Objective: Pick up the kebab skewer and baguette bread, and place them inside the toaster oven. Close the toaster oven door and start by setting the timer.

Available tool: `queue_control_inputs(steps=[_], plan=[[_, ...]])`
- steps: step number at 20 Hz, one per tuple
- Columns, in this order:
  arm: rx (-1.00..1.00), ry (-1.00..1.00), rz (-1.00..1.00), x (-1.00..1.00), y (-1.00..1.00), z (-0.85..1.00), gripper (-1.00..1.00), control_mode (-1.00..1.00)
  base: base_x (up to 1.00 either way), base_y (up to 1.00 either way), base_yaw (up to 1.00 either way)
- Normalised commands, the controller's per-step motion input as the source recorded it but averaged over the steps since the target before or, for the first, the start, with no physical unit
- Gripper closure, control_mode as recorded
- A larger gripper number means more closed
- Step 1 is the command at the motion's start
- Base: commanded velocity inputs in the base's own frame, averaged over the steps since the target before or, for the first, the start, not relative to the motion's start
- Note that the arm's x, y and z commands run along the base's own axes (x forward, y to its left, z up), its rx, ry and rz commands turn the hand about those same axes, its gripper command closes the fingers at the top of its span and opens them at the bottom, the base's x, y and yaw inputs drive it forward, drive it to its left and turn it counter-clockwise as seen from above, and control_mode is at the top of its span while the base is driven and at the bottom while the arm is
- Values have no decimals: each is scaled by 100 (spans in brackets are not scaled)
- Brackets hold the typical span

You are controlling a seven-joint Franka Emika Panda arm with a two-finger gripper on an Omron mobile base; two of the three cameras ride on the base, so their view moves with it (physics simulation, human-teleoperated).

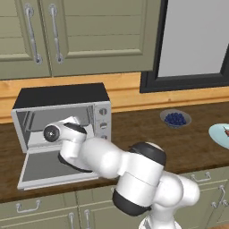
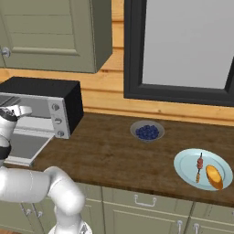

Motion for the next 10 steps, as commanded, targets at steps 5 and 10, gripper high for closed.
queue_control_inputs(steps=[5,10], plan=[[0,0,-6,33,7,-21,-100,-100,0,0,0],[0,1,-4,31,0,-8,-100,-100,0,0,0]])
